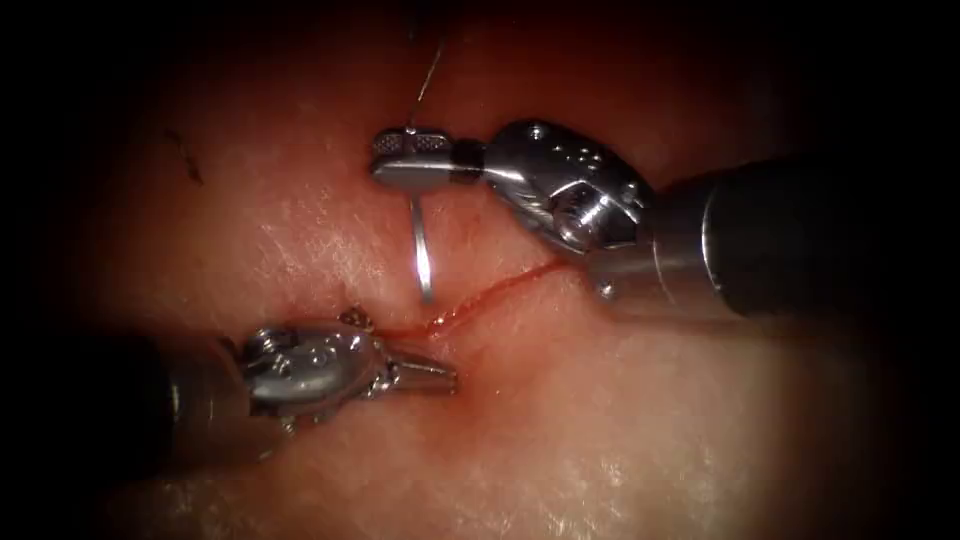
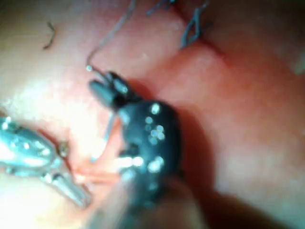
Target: Wound Closure
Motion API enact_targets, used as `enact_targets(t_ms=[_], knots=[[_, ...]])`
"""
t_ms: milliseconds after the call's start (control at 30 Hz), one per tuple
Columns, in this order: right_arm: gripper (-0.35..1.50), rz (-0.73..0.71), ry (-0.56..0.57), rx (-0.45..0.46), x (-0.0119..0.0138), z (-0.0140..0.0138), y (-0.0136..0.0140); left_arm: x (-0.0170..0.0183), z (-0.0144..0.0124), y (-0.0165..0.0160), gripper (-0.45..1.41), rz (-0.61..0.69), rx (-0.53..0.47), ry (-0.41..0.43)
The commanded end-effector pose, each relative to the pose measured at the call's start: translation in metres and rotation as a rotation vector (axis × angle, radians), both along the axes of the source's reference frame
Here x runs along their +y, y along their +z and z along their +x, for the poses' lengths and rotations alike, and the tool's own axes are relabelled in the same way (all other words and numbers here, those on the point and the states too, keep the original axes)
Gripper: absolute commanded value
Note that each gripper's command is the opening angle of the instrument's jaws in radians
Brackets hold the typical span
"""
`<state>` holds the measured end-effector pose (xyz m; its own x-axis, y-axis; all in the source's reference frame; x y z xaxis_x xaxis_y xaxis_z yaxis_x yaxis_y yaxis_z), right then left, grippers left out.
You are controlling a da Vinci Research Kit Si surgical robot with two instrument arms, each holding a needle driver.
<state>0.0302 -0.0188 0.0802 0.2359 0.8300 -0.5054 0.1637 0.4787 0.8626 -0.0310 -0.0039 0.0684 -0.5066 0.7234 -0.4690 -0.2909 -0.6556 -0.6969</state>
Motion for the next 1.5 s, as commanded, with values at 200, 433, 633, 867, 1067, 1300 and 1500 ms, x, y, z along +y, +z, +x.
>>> enact_targets(t_ms=[200,433,633,867,1067,1300,1500], knots=[[-0.35,0.049,-0.020,-0.008,-0.0018,0.0003,-0.0003,-0.0004,-0.0005,0.0006,-0.08,0.001,-0.001,0.001],[-0.35,0.106,-0.057,-0.008,-0.0030,0.0007,-0.0002,-0.0004,-0.0005,0.0006,-0.10,0.002,0.001,0.002],[-0.35,0.188,-0.058,-0.022,-0.0029,0.0007,0.0004,-0.0004,-0.0005,0.0006,-0.10,0.002,0.001,0.002],[-0.35,0.376,-0.115,-0.054,-0.0025,0.0005,0.0012,-0.0004,-0.0005,0.0006,-0.10,0.002,0.001,0.002],[-0.35,0.466,-0.151,-0.075,-0.0031,0.0006,0.0008,-0.0004,-0.0005,0.0006,-0.10,0.002,0.001,0.002],[-0.35,0.591,-0.084,-0.101,-0.0028,0.0006,0.0001,-0.0003,-0.0005,0.0006,-0.10,0.003,0.001,0.003],[1.30,0.188,0.032,-0.092,-0.0008,0.0003,0.0000,-0.0004,-0.0004,-0.0005,0.05,-0.016,-0.008,0.017]])
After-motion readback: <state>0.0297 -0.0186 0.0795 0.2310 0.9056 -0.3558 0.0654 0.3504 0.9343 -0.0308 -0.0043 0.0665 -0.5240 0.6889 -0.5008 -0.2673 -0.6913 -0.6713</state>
